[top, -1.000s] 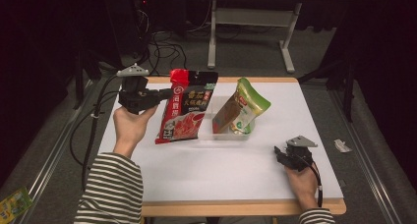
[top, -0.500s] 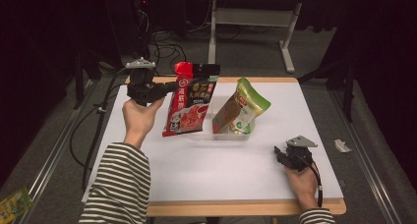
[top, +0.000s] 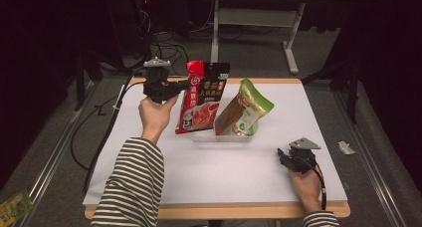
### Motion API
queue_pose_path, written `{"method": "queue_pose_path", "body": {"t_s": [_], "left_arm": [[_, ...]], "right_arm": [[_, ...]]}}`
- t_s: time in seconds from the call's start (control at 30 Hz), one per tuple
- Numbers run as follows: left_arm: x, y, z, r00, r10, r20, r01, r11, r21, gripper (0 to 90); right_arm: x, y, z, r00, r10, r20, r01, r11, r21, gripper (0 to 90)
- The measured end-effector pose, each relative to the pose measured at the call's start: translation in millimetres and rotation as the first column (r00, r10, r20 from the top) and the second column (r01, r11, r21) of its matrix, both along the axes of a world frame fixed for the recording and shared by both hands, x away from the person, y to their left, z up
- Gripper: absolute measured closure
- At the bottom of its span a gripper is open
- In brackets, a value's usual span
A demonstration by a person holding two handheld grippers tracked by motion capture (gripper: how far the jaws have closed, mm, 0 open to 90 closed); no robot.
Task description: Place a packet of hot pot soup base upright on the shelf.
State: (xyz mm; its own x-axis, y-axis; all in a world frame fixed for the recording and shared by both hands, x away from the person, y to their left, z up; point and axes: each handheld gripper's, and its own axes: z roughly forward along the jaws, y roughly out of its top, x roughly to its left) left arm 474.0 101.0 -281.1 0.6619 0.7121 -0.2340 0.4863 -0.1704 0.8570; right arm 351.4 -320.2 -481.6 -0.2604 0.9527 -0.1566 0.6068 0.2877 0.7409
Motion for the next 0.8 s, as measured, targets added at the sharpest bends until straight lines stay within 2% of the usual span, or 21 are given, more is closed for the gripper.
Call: {"method": "queue_pose_path", "body": {"t_s": [0.17,0.27,0.4,0.47,0.63,0.8], "left_arm": [[1.9,-10.9,-8.6,0.9999,-0.013,0.005,0.013,0.9999,-0.005,90.0],[-0.6,-14.8,-12.4,0.9995,-0.032,0.004,0.032,0.9993,0.022,89.7],[-2.5,-20.5,-22.2,0.9986,-0.05,-0.018,0.051,0.9966,0.064,90.0],[-1.2,-22.4,-27.3,0.9983,-0.052,-0.025,0.054,0.9969,0.057,90.0],[0.9,-23.7,-28.3,0.9986,-0.047,-0.024,0.048,0.9976,0.05,90.0],[2.7,-23.7,-28.0,0.9997,-0.026,0.001,0.026,0.9989,0.04,90.0]], "right_arm": [[0.0,-0.2,0.2,1.0,0.003,-0.001,-0.003,1.0,-0.005,47.3],[-0.4,0.4,0.2,1.0,0.0,0.0,0.0,1.0,-0.007,47.2],[-0.3,0.4,-0.1,1.0,0.003,0.005,-0.003,1.0,-0.01,47.2],[-0.4,0.8,0.0,1.0,-0.001,0.003,0.001,1.0,-0.007,47.2],[-0.4,0.5,-0.1,1.0,0.001,0.004,-0.001,1.0,-0.008,47.2],[-0.4,0.3,0.2,1.0,0.002,0.001,-0.002,1.0,-0.009,47.2]]}}
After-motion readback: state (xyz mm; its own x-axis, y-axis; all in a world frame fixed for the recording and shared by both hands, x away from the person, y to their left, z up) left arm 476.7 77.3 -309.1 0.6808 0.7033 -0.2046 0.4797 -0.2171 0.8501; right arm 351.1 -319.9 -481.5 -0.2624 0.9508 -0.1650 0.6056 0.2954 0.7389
